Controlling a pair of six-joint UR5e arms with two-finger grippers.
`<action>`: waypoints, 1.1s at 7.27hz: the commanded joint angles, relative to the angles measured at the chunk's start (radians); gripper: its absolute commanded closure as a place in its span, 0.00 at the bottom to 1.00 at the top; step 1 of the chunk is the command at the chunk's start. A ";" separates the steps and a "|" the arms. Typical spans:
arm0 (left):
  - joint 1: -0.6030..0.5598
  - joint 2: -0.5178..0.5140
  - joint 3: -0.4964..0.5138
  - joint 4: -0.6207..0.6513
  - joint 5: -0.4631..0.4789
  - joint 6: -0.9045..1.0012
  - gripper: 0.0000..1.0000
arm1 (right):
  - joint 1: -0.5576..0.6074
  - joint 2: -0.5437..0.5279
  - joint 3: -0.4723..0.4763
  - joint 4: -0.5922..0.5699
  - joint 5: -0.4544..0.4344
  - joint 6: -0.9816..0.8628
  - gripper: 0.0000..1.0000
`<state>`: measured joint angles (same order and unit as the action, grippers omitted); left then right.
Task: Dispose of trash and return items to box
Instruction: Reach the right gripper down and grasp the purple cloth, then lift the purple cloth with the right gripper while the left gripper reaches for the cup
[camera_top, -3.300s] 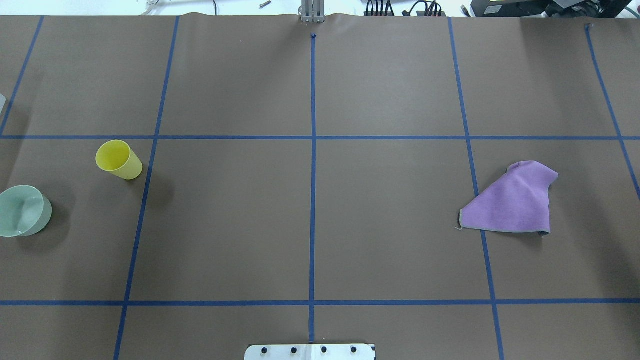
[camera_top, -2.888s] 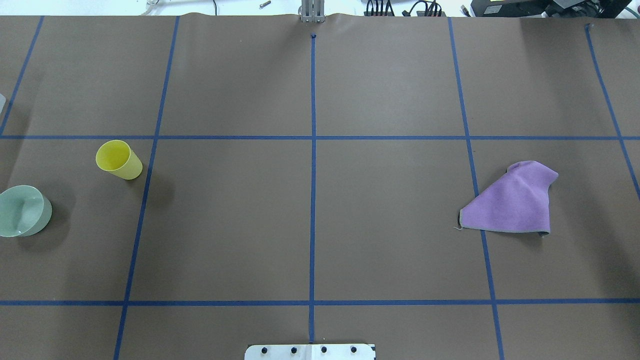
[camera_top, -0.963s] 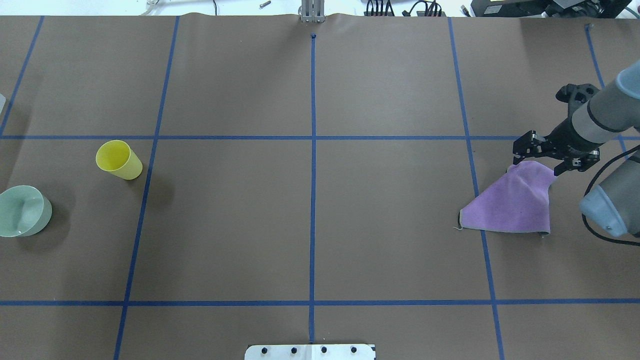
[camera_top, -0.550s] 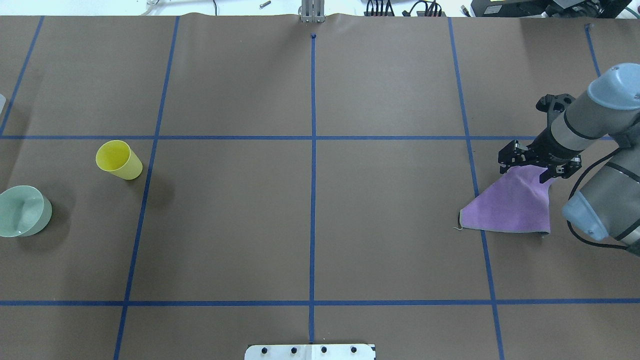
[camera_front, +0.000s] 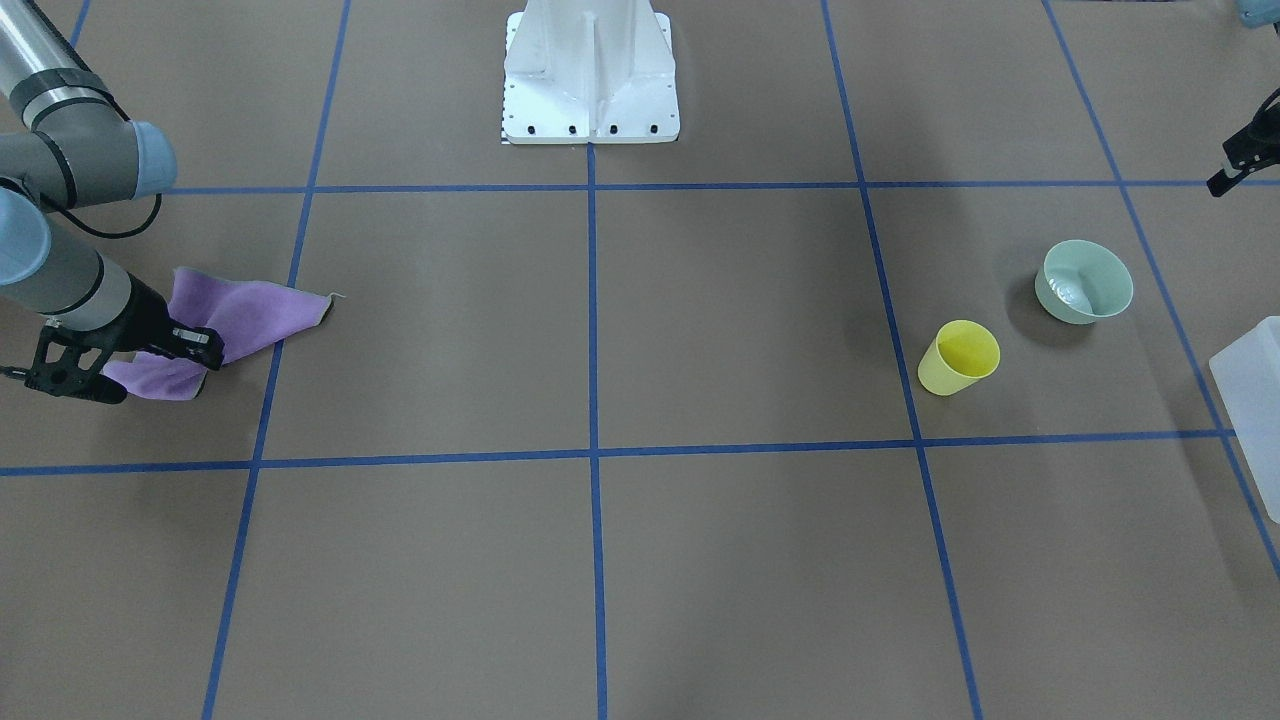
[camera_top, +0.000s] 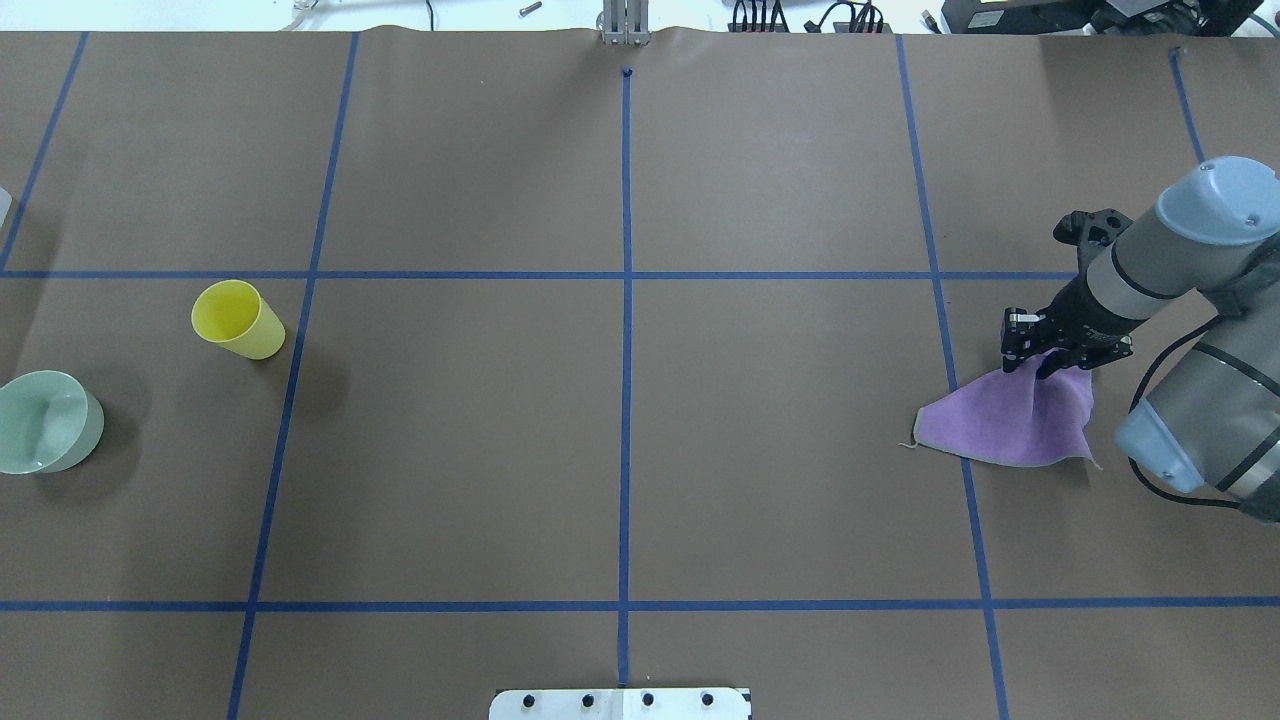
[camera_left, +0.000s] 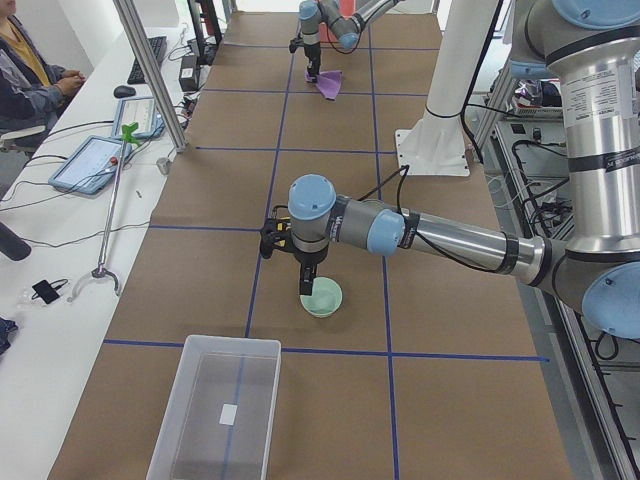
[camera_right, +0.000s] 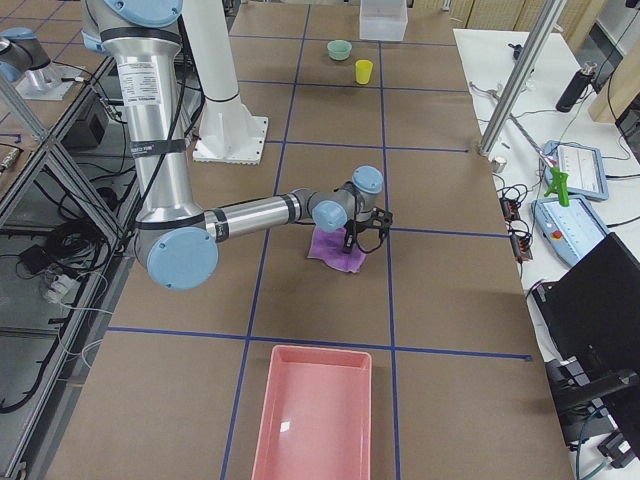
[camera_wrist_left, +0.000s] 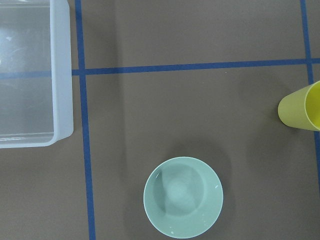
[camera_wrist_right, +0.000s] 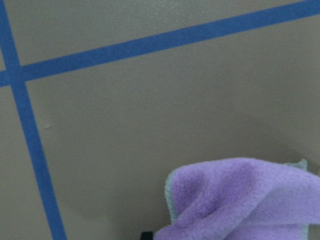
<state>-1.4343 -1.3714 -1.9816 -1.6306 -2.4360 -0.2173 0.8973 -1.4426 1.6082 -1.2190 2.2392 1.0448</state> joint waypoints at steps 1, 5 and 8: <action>0.000 -0.002 0.000 0.000 0.000 0.000 0.02 | 0.078 -0.001 0.021 0.000 0.099 -0.003 1.00; 0.151 -0.142 0.023 -0.034 0.093 -0.328 0.02 | 0.343 -0.093 0.272 -0.145 0.200 -0.066 1.00; 0.346 -0.268 0.085 -0.054 0.206 -0.548 0.02 | 0.576 -0.091 0.366 -0.554 0.186 -0.606 1.00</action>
<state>-1.1451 -1.5888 -1.9324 -1.6709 -2.2495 -0.6964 1.3698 -1.5340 1.9430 -1.6070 2.4351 0.6727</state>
